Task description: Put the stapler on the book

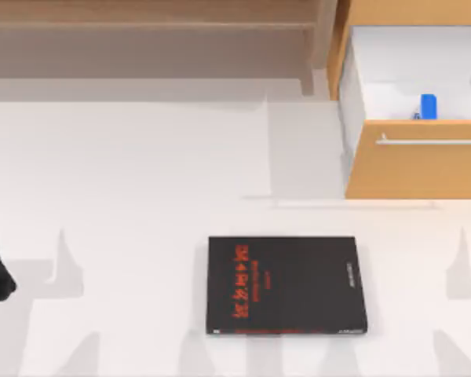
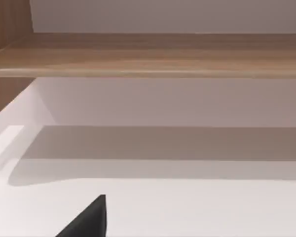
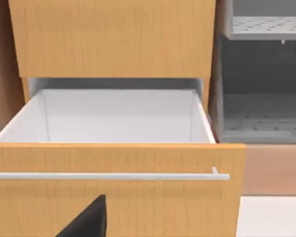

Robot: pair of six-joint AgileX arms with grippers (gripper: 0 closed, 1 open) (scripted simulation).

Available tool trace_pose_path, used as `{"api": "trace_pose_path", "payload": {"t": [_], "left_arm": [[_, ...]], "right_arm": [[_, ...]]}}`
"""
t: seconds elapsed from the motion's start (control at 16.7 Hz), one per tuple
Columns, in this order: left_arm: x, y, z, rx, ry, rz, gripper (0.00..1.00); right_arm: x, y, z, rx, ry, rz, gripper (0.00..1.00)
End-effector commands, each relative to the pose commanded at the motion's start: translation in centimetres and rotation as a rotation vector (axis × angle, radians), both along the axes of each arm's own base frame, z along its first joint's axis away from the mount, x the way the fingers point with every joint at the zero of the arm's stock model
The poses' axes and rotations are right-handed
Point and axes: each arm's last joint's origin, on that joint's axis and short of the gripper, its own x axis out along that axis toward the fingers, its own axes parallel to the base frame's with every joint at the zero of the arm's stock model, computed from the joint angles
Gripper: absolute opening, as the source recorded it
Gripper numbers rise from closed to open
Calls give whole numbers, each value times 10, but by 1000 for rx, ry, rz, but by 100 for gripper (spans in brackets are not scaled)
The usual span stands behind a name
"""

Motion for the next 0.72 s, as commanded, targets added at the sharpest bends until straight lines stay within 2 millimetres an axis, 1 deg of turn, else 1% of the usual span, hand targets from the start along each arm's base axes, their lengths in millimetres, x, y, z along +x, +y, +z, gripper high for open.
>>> {"api": "trace_pose_path", "payload": {"t": [0.18,0.3,0.42,0.54,0.66,0.72], "left_arm": [[0,0,0,0,0,0,100],[0,0,0,0,0,0,100],[0,0,0,0,0,0,100],[0,0,0,0,0,0,100],[0,0,0,0,0,0,100],[0,0,0,0,0,0,100]], "right_arm": [[0,0,2,1,7,0,100],[0,0,11,8,46,-2,100],[3,1,28,17,113,-2,100],[10,2,51,28,208,0,100],[24,4,77,37,327,2,100],[35,5,91,42,392,2,100]]}}
